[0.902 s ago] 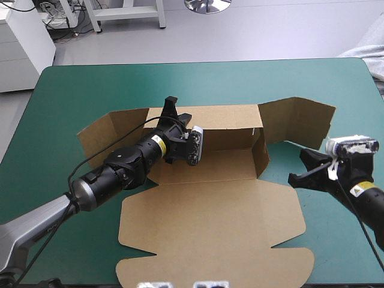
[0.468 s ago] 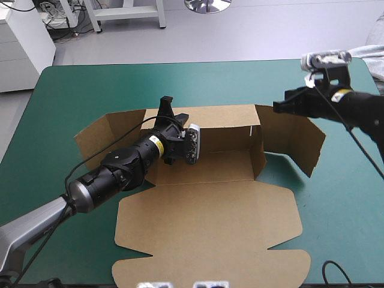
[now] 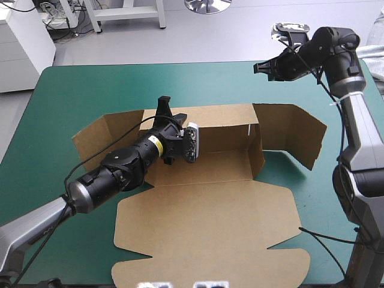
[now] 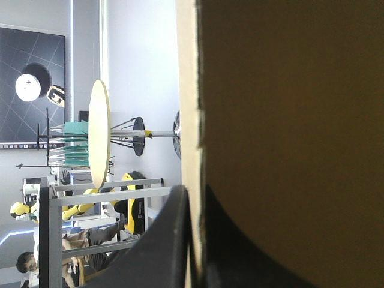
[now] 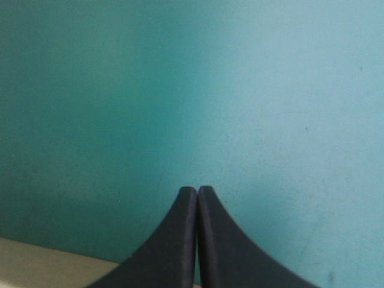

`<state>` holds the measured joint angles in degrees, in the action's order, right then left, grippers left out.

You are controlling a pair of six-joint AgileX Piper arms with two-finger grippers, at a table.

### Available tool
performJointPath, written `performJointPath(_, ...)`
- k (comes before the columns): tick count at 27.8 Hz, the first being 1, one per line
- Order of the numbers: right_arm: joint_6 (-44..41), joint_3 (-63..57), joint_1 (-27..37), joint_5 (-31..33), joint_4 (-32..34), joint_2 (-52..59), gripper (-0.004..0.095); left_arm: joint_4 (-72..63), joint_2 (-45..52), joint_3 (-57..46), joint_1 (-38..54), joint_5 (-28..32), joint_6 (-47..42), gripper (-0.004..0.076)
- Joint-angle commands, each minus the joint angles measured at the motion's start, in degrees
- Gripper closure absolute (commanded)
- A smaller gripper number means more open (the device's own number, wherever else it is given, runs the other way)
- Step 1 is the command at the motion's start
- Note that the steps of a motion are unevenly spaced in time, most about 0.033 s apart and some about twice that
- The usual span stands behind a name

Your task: Fold the box

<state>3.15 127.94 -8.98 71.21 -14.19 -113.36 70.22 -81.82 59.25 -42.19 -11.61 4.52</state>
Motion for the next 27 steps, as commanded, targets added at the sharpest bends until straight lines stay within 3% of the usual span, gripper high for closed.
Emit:
performJointPath(1,-1.4,3.6,0.2,0.8,-0.9,0.4,0.0925,0.3,2.2,1.3,-0.2,-0.8,-0.9,0.0734)
performJointPath(17,0.1,-10.2,0.2,0.8,-3.5,3.6,0.0925,0.3,2.1,1.3,-0.2,-1.7,-0.9,0.0734)
performJointPath(27,4.5,-26.2,0.2,0.8,-5.3,14.1,0.0925,0.3,0.0,1.3,-0.2,-3.6,-0.9,0.0734)
